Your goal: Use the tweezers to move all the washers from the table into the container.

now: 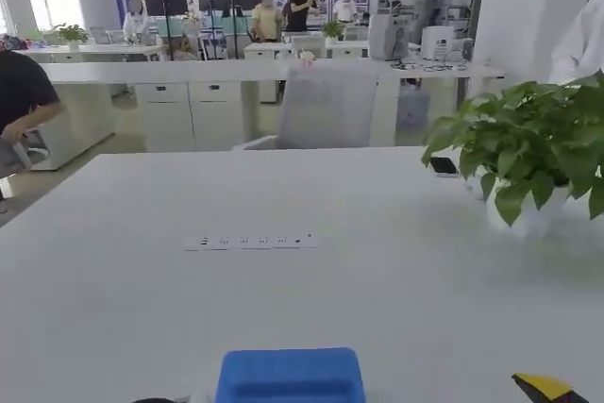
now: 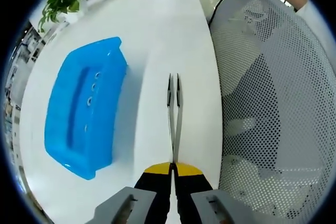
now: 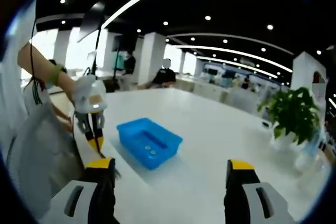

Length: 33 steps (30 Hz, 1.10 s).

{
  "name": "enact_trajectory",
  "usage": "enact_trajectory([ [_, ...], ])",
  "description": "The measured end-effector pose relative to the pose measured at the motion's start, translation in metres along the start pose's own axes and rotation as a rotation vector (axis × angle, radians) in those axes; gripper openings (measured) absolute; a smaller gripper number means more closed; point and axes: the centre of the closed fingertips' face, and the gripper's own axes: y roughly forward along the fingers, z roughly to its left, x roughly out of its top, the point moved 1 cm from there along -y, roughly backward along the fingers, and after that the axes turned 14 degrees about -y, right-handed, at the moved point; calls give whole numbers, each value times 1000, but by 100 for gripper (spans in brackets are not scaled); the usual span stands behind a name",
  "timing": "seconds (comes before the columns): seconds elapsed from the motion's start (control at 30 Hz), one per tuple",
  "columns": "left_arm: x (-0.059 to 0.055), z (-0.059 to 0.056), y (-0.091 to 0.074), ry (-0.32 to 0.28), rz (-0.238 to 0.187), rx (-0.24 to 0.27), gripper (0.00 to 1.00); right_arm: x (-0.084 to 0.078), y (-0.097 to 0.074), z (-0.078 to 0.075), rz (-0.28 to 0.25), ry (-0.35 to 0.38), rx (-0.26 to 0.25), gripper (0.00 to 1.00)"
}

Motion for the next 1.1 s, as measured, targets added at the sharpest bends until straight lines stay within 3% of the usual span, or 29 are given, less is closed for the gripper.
enact_trajectory([
  [0.07,1,0,0,6,11,0,0,-2,0,-2,-3,44,-2,84],
  [0.1,1,0,0,7,18,1,0,-9,0,-2,27,90,3,83],
  [0.17,1,0,1,27,38,4,0,-14,0,-5,47,113,0,81],
  [0.37,1,-1,1,54,89,24,0,-14,-2,-9,41,110,-26,81],
  [0.47,0,0,1,55,90,32,0,-17,1,-6,72,74,-21,86],
  [0.63,-1,-1,1,70,73,51,0,-15,0,-4,59,78,-9,85],
  [0.73,-2,-1,0,77,44,50,0,-14,-2,-3,48,95,1,86],
  [0.8,-2,-2,-1,62,-4,30,0,-14,-1,-3,49,97,1,87],
  [0.93,-3,-1,-2,-67,-102,-6,1,-17,-1,-2,63,101,9,87],
  [1.0,-2,2,-2,-97,-153,1,0,-17,-1,0,67,107,18,86],
  [1.1,-3,-3,-3,-220,-217,-55,5,-19,0,1,74,109,24,87],
])
